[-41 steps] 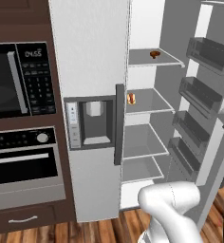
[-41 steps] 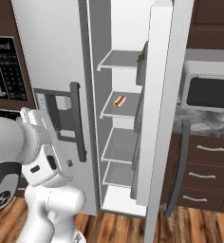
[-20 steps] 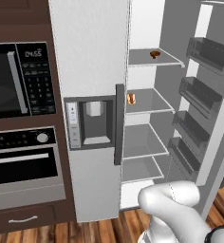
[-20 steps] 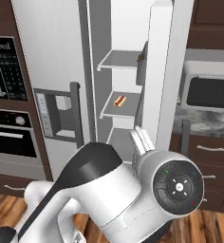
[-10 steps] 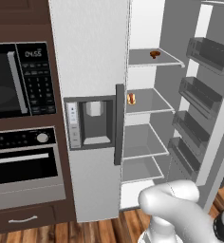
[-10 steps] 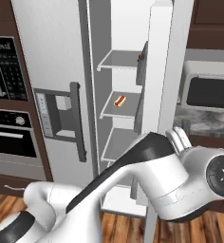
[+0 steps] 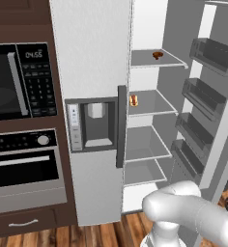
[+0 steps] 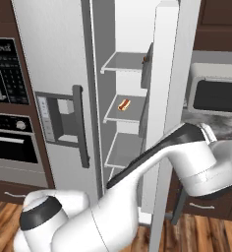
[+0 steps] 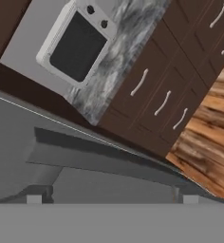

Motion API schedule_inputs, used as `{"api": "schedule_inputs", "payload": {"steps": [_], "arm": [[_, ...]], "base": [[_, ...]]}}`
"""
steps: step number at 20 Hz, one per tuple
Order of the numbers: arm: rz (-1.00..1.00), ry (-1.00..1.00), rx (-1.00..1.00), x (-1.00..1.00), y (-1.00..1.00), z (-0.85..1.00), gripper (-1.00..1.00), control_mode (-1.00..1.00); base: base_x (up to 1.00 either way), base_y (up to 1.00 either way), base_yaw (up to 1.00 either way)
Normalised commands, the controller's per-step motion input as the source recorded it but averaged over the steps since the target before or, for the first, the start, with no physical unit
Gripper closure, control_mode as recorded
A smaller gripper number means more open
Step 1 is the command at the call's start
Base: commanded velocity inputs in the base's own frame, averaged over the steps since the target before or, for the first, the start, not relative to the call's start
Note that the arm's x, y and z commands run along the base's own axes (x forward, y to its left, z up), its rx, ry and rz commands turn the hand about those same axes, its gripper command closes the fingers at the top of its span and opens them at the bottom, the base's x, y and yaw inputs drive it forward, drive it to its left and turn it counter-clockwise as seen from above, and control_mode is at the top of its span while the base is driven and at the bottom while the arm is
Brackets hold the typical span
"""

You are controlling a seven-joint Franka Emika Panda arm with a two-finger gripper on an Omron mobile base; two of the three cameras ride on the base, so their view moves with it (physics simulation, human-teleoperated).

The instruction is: Pick up the frozen chicken drumstick from the freezer, place it on any shelf in the fridge, and close the fridge and freezer doors when done.

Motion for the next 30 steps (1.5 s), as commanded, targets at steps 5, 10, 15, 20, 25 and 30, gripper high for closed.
{"api": "schedule_inputs", "payload": {"steps": [5,10,15,20,25,30], "arm": [[0.00,0.00,-0.02,0.84,-0.43,-0.27,-1.00,-1.00],[0.04,0.00,0.01,0.82,-0.21,-0.05,-1.00,-1.00],[0.24,-0.03,0.12,1.00,0.47,0.00,-1.00,-1.00],[0.41,-0.04,0.16,1.00,0.83,0.00,-1.00,-1.00],[0.45,-0.07,0.09,0.89,1.00,0.01,-1.00,-1.00],[0.48,-0.12,0.05,0.54,1.00,0.17,-1.00,-1.00]], "base": [[0.00,0.00,0.00],[0.00,0.00,0.00],[0.00,0.00,0.00],[0.00,0.00,0.00],[0.00,0.00,0.00],[0.00,0.00,0.00]]}}
